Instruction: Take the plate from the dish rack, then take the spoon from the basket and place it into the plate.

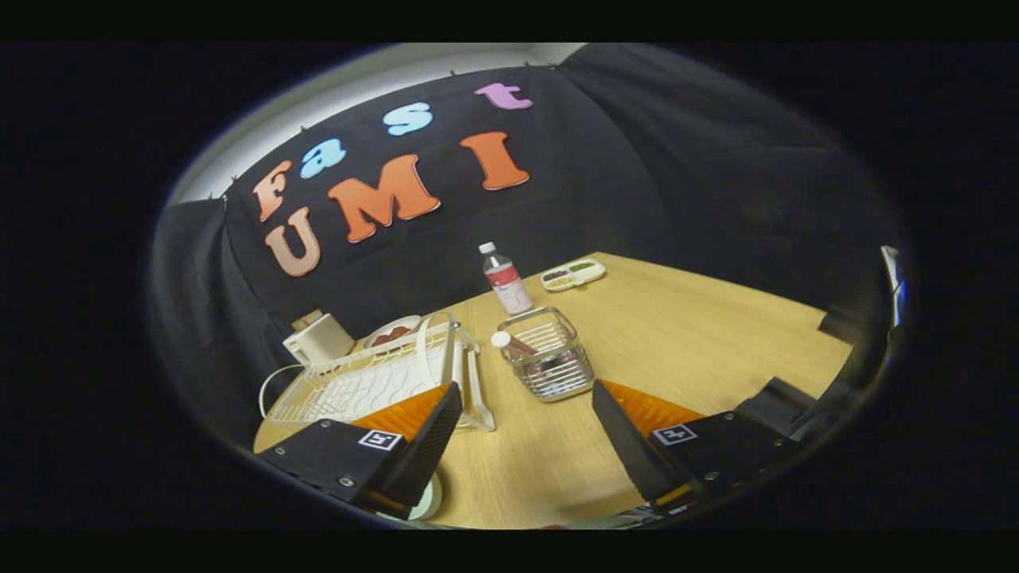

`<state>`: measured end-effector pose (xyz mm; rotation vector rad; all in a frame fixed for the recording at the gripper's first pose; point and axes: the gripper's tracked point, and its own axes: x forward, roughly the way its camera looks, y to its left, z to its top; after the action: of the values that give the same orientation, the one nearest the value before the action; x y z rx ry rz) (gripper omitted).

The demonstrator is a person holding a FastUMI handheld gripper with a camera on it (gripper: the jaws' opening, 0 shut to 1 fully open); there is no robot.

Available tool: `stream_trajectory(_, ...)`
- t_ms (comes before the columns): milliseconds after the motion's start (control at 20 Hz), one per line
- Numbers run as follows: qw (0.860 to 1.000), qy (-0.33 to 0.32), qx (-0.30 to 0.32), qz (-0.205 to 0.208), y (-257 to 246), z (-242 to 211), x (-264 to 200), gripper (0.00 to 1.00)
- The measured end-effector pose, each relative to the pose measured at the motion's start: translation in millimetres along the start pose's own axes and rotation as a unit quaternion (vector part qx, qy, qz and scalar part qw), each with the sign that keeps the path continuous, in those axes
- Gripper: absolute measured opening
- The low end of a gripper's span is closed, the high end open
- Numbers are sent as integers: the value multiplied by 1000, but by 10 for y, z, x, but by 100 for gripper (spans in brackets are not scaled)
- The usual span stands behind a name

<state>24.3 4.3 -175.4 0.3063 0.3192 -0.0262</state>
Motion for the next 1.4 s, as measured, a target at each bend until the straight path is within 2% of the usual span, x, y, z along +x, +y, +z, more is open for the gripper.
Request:
stream_trajectory(200,997,-34,-72,-20,-100,241,119,98)
stream_trajectory(500,990,-61,-124,-17,-22,262,311,99)
stream_trajectory(650,988,-70,-138,1,92,271,366,96)
stream_trajectory(700,987,-68,-142,0,105,248,417,92)
stream_trajectory(750,987,-64,-147,-1,110,227,463,81)
stream_trajectory(900,987,-55,-148,-1,156,177,558,58)
stream_trajectory(950,988,-52,-147,-1,173,161,569,44)
stream_trajectory(1000,988,-49,-148,-4,166,137,612,39)
stream_trajectory(1100,987,-55,-149,-14,154,182,621,18)
stream_trajectory(1150,987,-58,-147,-14,161,197,613,12)
stream_trajectory(1400,984,-75,-162,-20,187,322,518,10)
